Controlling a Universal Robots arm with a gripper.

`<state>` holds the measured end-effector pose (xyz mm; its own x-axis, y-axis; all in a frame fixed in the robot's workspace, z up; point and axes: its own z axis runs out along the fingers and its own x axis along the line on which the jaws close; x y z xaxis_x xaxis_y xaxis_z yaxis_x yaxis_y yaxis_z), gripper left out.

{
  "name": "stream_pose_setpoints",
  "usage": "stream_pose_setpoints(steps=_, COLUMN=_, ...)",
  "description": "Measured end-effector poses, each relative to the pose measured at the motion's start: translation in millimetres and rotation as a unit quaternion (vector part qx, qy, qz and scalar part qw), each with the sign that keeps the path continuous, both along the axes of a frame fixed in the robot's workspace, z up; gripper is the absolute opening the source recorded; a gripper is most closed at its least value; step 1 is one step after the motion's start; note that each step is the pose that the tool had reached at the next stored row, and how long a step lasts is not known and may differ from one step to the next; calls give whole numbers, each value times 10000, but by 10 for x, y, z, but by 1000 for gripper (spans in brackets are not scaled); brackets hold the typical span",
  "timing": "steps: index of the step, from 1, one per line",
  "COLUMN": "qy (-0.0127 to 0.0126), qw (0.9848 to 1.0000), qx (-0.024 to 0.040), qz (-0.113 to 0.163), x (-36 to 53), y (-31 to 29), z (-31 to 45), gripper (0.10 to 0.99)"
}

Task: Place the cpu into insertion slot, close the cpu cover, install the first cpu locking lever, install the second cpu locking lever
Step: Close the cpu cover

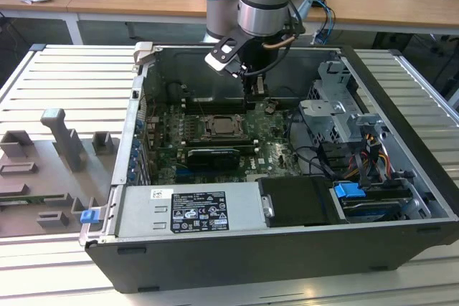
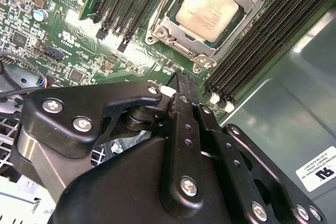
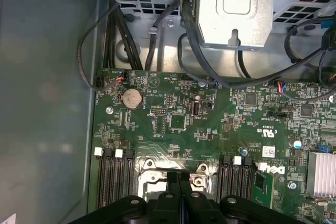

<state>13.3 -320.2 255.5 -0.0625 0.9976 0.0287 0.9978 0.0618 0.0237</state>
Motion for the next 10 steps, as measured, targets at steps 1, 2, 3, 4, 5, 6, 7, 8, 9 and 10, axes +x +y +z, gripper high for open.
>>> stream_pose_setpoints(steps=1, qy=0, qw=10000, qx=0, qz=0, x=-3, y=0, z=0, gripper=106)
stream_pose_setpoints(steps=2, qy=0, qw=10000, qx=0, qz=0, x=-8, y=0, z=-1, gripper=106)
stream_pose_setpoints(steps=3, qy=0, qw=10000, qx=0, qz=0, x=-14, y=0, z=-3, gripper=106)
stream_pose_setpoints(steps=4, qy=-1, qw=10000, qx=0, qz=0, x=-26, y=0, z=-12, gripper=106)
stream_pose_setpoints(steps=5, qy=0, qw=10000, qx=-1, qz=1, x=-45, y=0, z=-33, gripper=106)
stream_pose_setpoints(steps=6, qy=0, qw=10000, qx=0, qz=2, x=-68, y=0, z=-65, gripper=106)
stream_pose_setpoints(steps=7, qy=0, qw=10000, qx=0, qz=5, x=-79, y=0, z=-86, gripper=106)
stream_pose_setpoints(steps=8, qy=0, qw=10000, qx=0, qz=8, x=-88, y=0, z=-107, gripper=106)
stream_pose_setpoints(steps=9, qy=0, qw=10000, qx=0, qz=15, x=-100, y=0, z=-132, gripper=106)
stream_pose_setpoints(steps=10, qy=0, qw=10000, qx=4, qz=37, x=-131, y=0, z=-170, gripper=106)
